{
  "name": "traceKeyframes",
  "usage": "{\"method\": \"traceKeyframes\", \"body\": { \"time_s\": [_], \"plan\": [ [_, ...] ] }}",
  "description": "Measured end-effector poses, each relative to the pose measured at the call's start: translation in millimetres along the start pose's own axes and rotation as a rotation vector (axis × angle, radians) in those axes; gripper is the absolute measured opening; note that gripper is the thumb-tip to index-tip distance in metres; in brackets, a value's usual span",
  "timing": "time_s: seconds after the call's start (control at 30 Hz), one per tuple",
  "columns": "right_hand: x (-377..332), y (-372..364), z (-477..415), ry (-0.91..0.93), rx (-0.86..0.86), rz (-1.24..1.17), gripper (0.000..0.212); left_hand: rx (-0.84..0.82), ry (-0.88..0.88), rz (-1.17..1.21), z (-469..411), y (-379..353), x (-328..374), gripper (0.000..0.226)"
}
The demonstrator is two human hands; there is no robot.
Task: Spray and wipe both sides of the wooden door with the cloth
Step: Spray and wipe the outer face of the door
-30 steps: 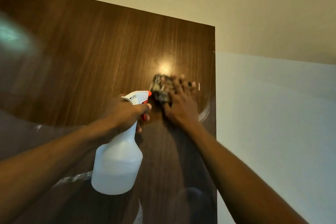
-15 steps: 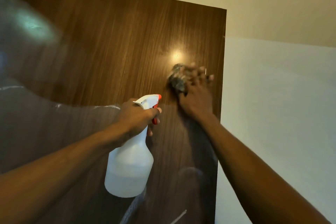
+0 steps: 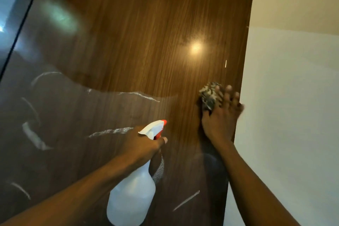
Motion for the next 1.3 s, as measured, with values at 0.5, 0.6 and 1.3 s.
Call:
{"method": "traceKeyframes", "body": {
  "time_s": [0.5,0.6,1.3],
  "plan": [
    [-80,-55,15,0.221,-0.024,0.027,0.071,0.164,0.033,0.131,-12,88,-47,0.028],
    [-137,-95,7,0.353,-0.102,0.061,0.075,0.197,0.020,0.112,-24,101,-53,0.026],
    [-256,-177,76,0.478,-0.208,0.079,0.071,0.193,0.011,0.044,-58,222,-142,0.027]
  ]
}}
Point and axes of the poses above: each hand's wrist, its own z-axis away from the middle knuckle, its own y-axis out of the back of the hand, x = y × z, the point moved 3 cm from there along -z, towards the middle knuckle, and after that the axes turned 14 degrees about -z, right-handed, at the moved point
